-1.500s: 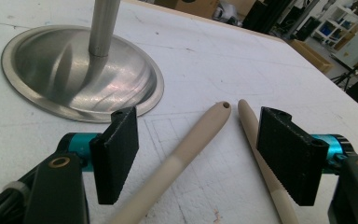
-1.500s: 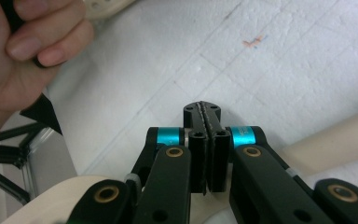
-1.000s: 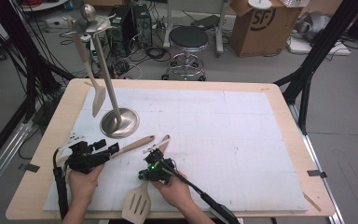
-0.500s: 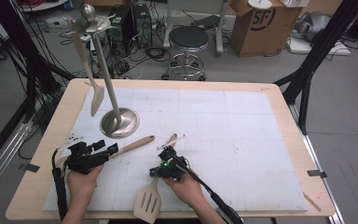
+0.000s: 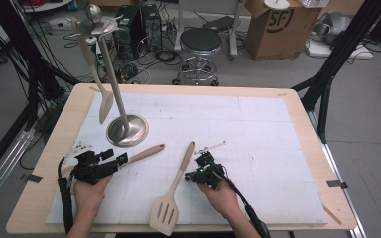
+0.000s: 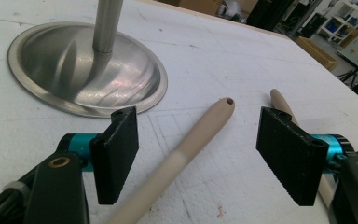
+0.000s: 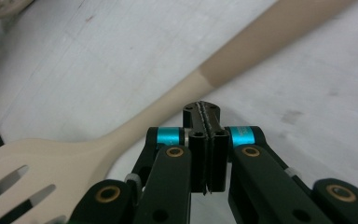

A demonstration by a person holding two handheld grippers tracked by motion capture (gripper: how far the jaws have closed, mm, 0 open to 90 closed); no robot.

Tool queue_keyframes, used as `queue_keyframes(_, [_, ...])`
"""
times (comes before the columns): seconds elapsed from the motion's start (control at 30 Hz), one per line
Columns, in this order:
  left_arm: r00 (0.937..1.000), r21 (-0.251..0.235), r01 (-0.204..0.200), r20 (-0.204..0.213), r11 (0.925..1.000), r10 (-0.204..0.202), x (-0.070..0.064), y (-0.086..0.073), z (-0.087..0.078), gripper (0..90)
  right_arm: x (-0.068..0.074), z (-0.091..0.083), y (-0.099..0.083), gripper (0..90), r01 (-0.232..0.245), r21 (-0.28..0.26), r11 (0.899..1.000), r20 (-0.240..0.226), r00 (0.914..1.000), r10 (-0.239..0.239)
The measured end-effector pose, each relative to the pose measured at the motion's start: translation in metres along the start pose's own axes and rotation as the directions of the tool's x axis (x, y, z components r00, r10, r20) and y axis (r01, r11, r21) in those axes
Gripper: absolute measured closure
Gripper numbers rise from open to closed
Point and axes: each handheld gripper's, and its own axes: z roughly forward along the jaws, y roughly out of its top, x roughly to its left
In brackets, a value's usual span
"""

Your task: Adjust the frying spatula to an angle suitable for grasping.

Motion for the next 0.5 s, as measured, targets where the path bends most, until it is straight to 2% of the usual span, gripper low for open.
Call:
queue_keyframes(0.1, [1.0000,0.004,-0.006,0.002,1.0000,0.006,-0.001,0.000,0.001,30.2,-0.006,0.000,-0.004,90.0,-0.017,0.000,1.000,0.003,0.9998,0.017])
queue_keyframes(0.17, [1.0000,0.004,-0.006,0.001,1.0000,0.006,-0.002,0.000,0.001,30.2,-0.015,0.000,-0.007,90.0,-0.061,-0.011,0.998,-0.038,0.9975,0.060])
queue_keyframes(0.2, [1.0000,0.005,-0.004,0.004,1.0000,0.004,-0.002,0.000,0.001,30.2,-0.019,-0.001,-0.008,90.0,-0.076,-0.021,0.997,-0.043,0.9962,0.075])
queue_keyframes(0.27, [1.0000,0.003,-0.004,0.001,1.0000,0.004,-0.001,0.000,0.001,30.1,-0.026,-0.003,-0.007,90.0,-0.097,-0.049,0.994,-0.025,0.9951,0.096])
queue_keyframes(0.33, [1.0000,0.005,-0.005,0.001,1.0000,0.005,-0.001,0.000,0.001,30.2,-0.034,-0.003,-0.005,90.0,-0.131,-0.076,0.989,-0.020,0.9914,0.130])
queue_keyframes(0.43, [1.0000,0.002,-0.003,0.002,1.0000,0.003,-0.001,0.000,0.001,30.2,-0.044,0.003,0.000,90.0,-0.205,-0.105,0.973,-0.076,0.9773,0.198])
queue_keyframes(0.5, [1.0000,0.002,-0.002,0.001,1.0000,0.002,-0.001,0.000,0.001,30.2,-0.046,0.007,0.004,90.0,-0.225,-0.117,0.967,-0.090,0.9723,0.216])
